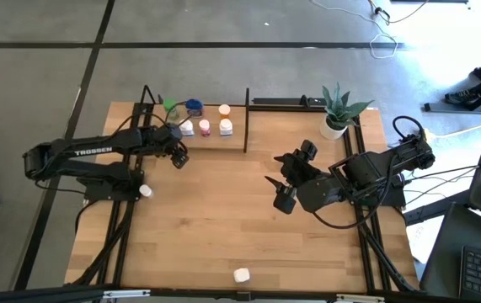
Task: Pick and place medicine bottles onto shelf by color
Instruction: Put the orange pill bottle on the shelf, then put the white pill bottle on the shelf
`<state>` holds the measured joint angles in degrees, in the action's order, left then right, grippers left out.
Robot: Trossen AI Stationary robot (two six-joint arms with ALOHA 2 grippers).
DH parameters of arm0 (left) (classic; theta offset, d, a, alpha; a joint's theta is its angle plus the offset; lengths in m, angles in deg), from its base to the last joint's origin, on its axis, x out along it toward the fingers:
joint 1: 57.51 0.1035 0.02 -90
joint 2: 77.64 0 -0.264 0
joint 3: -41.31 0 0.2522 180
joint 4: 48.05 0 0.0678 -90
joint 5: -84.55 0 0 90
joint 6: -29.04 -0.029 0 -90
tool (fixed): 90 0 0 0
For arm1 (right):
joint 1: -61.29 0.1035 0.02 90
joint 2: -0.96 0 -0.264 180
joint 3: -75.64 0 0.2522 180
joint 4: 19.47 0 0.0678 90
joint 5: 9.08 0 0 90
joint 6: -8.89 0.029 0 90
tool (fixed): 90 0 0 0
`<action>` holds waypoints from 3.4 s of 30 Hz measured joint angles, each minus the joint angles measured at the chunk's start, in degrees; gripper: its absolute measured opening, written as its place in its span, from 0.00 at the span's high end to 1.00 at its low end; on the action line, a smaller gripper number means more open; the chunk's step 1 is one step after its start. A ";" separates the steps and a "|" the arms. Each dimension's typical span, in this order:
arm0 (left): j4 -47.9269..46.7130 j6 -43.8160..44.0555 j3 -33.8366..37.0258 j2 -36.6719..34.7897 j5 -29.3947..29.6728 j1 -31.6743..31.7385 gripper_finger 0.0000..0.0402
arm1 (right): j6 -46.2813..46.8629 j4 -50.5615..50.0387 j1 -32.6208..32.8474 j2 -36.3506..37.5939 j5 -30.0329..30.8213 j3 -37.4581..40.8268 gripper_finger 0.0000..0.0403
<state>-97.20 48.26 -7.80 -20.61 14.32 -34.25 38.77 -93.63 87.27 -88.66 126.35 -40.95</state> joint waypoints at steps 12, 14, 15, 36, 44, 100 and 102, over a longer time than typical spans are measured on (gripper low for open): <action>2.18 -3.91 0.00 0.00 0.76 4.21 0.36 | 0.01 0.00 0.02 0.00 0.00 0.01 0.32; 2.16 -4.36 0.00 0.00 1.29 4.75 0.36 | 0.02 0.00 0.01 0.00 0.00 0.01 0.32; 2.16 -4.44 0.00 0.00 1.82 5.00 0.36 | 0.03 -0.02 0.02 0.00 0.00 0.01 0.32; -1.57 -2.90 -4.72 -5.05 3.51 2.78 0.36 | -0.16 -0.09 0.00 0.00 -0.02 0.01 0.32; -12.44 -1.22 -13.43 -9.25 -0.17 -8.01 0.36 | -1.77 -0.25 0.01 0.00 -4.21 0.01 0.32; -33.26 33.49 -19.67 -5.35 -8.73 -57.32 0.36 | -21.92 22.02 1.72 -19.82 -50.25 -0.01 0.32; -33.23 32.75 -19.67 -5.35 -8.72 -58.05 0.36 | -19.67 23.86 1.70 -21.38 -51.29 -0.01 0.32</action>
<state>-130.43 81.01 -27.47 -25.96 5.60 -92.30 19.10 -69.77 88.97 -110.04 75.06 -40.97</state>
